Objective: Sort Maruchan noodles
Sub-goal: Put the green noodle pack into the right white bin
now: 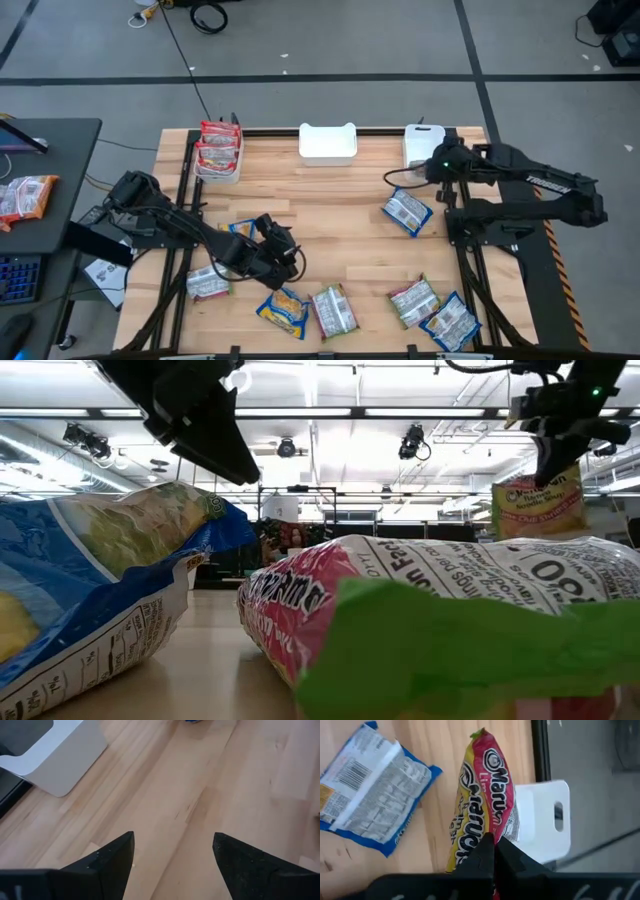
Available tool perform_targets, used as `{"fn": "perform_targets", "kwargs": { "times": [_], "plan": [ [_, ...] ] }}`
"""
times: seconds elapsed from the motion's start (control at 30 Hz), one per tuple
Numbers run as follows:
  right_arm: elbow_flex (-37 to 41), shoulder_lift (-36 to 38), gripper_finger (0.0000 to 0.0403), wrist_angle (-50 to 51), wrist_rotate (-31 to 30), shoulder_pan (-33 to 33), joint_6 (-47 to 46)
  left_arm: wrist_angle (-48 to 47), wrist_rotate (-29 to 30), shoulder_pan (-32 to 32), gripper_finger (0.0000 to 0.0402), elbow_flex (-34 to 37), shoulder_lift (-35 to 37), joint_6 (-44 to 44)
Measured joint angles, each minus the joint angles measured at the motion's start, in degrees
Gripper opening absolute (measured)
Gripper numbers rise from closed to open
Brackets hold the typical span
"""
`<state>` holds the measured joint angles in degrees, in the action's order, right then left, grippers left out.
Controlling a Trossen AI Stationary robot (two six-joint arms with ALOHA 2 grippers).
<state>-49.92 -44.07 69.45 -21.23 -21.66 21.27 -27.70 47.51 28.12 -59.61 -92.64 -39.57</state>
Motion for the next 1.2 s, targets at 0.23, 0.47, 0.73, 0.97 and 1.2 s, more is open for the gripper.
{"fn": "perform_targets", "kwargs": {
  "times": [0.23,0.47,0.73,0.97,1.2],
  "plan": [
    [3.87,3.55,0.0002,-2.64,0.37,-5.10,7.50,0.00,-0.78,-0.04,0.0274,0.00,0.00,-0.09],
    [7.19,4.79,0.0002,-14.11,4.07,-12.46,18.61,0.49,-0.86,-0.04,0.0274,0.00,-0.02,-0.28],
    [9.59,2.28,0.0002,-16.62,9.48,-18.36,27.09,1.33,-0.87,0.12,0.0274,0.00,-0.02,-0.28],
    [10.98,2.08,0.0003,-16.73,8.22,-23.26,29.71,1.28,-2.12,0.13,0.0274,0.00,-0.02,-0.25],
    [11.64,2.21,0.0003,-17.75,17.87,-24.76,27.52,0.80,-3.45,0.13,0.0274,0.00,-0.02,-0.18]
  ]
}}
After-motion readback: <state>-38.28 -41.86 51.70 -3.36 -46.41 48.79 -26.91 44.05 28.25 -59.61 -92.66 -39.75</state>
